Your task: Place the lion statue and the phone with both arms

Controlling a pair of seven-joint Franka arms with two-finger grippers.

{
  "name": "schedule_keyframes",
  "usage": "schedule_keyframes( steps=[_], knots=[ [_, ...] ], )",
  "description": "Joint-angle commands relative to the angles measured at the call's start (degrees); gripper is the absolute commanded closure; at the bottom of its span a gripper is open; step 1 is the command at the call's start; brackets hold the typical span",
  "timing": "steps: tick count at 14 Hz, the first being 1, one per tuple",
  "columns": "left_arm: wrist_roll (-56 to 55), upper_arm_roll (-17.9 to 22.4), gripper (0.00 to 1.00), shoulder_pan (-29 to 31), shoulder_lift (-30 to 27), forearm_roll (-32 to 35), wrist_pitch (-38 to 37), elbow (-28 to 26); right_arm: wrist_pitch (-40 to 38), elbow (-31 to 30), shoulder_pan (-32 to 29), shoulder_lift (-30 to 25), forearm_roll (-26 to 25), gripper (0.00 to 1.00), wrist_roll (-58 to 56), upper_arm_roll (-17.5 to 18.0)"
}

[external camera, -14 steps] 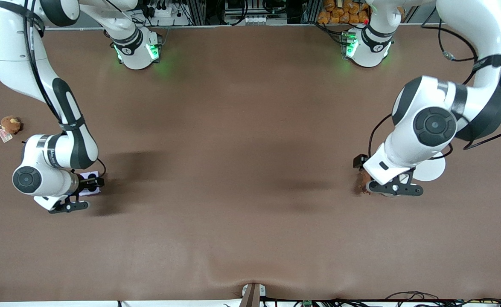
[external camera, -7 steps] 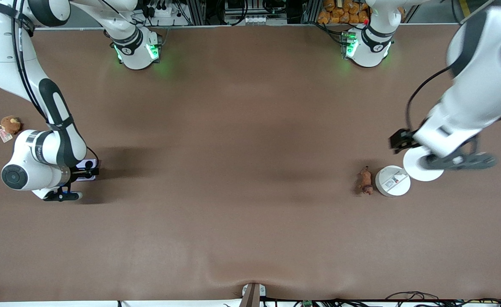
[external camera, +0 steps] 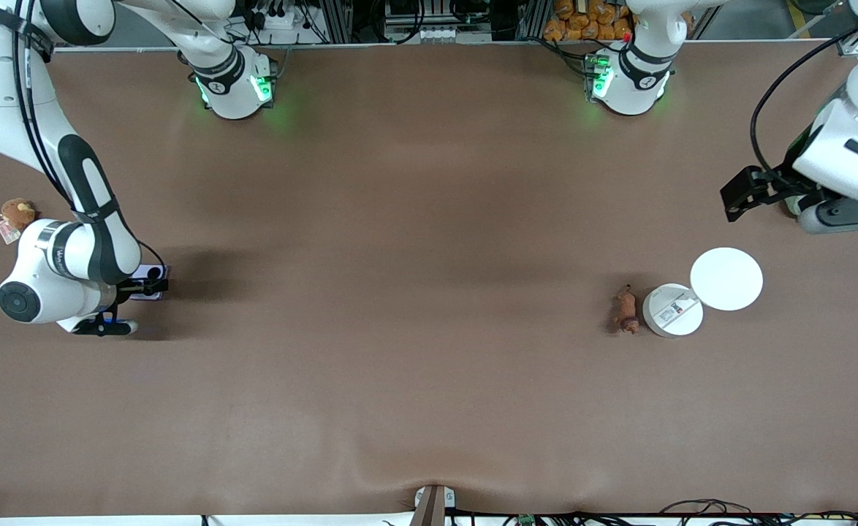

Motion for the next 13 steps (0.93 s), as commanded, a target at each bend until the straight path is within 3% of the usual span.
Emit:
schedule_keyframes(
  steps=[1,4,7,10,13],
  knots=[
    [1.12,1.7,0.0,1.43,-2.22,-3.67,-0.31,-1.11,-0.85,-0.13,-0.5,-1.19,-0.01,0.0,0.78,1.19],
    [5.33,15.99,0.0,-9.36,-4.68,-6.13,-0.66,-3.47,-9.15,9.32,0.12,-2.07,0.08,0.0,0.51,2.67],
    [6.31,17.8,0.0,-10.36,-7.76,-8.6,-1.01,-7.51,-21.13,21.29,3.45,-3.99,-0.1,0.0,-0.19,3.21],
    [6.31,19.02,0.0,-11.67,-11.1,-8.6,-1.54,-11.2,-21.85,21.5,5.3,-12.41,0.25,0.0,0.07,3.38],
    [7.01,19.99,0.0,-12.55,-12.78,-8.6,-1.54,-12.88,-27.9,21.49,5.66,-20.85,6.39,0.0,-0.19,4.7]
  ],
)
